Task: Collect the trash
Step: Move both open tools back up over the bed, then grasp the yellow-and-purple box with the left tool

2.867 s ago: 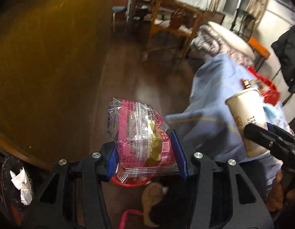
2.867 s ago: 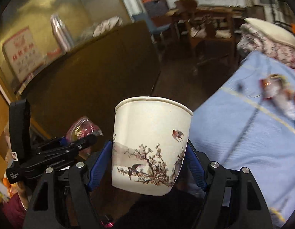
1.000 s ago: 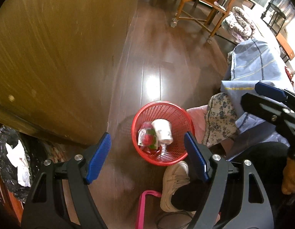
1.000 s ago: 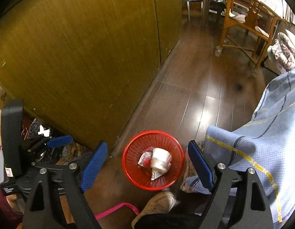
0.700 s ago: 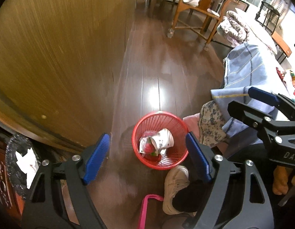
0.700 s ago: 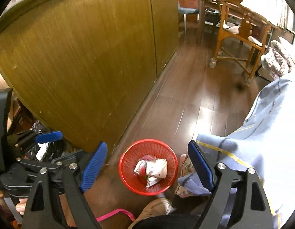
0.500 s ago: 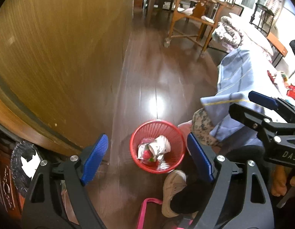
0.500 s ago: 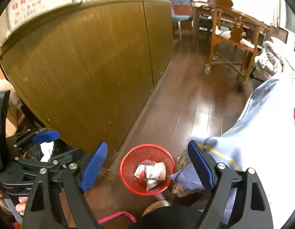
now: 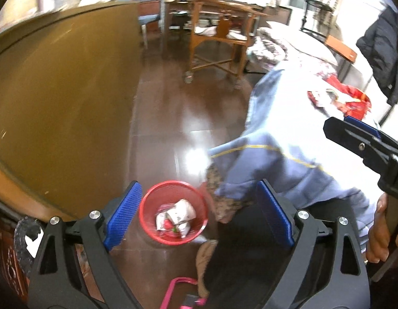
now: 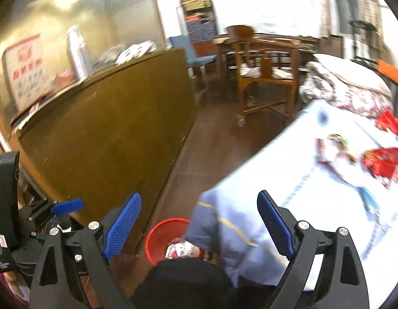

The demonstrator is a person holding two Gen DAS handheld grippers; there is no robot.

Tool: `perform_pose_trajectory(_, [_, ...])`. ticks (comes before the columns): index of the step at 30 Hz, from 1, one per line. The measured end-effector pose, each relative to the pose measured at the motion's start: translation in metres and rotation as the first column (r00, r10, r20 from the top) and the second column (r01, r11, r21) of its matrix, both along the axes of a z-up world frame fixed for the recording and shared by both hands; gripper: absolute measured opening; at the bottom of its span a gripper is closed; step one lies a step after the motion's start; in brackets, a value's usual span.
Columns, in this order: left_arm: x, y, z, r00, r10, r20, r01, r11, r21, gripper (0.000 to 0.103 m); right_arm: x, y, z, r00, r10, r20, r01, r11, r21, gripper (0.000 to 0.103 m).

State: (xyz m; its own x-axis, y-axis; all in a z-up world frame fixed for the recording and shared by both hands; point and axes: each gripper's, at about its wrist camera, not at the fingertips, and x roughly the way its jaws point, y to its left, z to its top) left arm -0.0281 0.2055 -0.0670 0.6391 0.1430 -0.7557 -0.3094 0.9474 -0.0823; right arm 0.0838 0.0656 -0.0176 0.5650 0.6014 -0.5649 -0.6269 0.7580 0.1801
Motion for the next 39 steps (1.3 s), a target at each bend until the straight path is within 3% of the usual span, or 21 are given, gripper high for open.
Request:
perform_pose_trajectory(5, [0.031,-0.050,0.003,0.996,-0.094,0.006,0.094,0.996,0.007,0.088,0.019,-0.064,-0.003,0.992,-0.124,-0.007,0.124,0.992,0.037,0.091])
perform_pose_trajectory(10, [0.070,-0.105,0.002,0.979,-0.205,-0.003,0.205,0.979,0.012,0.088,0.042,-0.134,-0.011,0.962,-0.270,-0.025,0.272,0.960,0.067,0.091])
perform_pose_trajectory(15, [0.113,-0.148,-0.002,0.955,-0.295,-0.017,0.295,0.955,0.006,0.088,0.067,-0.205,-0.023,0.912,-0.407,-0.050,0.410,0.909,0.076,0.091])
perform_pose_trajectory(22, [0.164,-0.188,-0.010,0.930,-0.367,-0.008,0.367,0.930,-0.026,0.089,0.105,-0.272,-0.051,0.830,-0.544,-0.122,0.554,0.828,0.084,0.091])
perform_pose_trajectory(27, [0.200,-0.197,-0.019,0.927,-0.376,-0.011,0.375,0.926,-0.051,0.089,0.125,-0.290,-0.071,0.804,-0.574,-0.155,0.590,0.803,0.083,0.091])
perform_pose_trajectory(31, [0.228,-0.185,-0.019,0.942,-0.335,0.008,0.335,0.940,-0.069,0.089,0.130,-0.283,-0.084,0.819,-0.543,-0.184,0.561,0.826,0.061,0.091])
perform_pose_trajectory(34, [0.250,-0.172,-0.009,0.952,-0.302,0.045,0.305,0.948,-0.085,0.089,0.132,-0.279,-0.084,0.832,-0.532,-0.155,0.545,0.837,0.048,0.091])
perform_pose_trajectory(39, [0.287,-0.181,0.003,0.937,-0.337,0.090,0.343,0.937,-0.067,0.093,0.142,-0.280,-0.089,0.826,-0.520,-0.217,0.540,0.841,0.038,0.091])
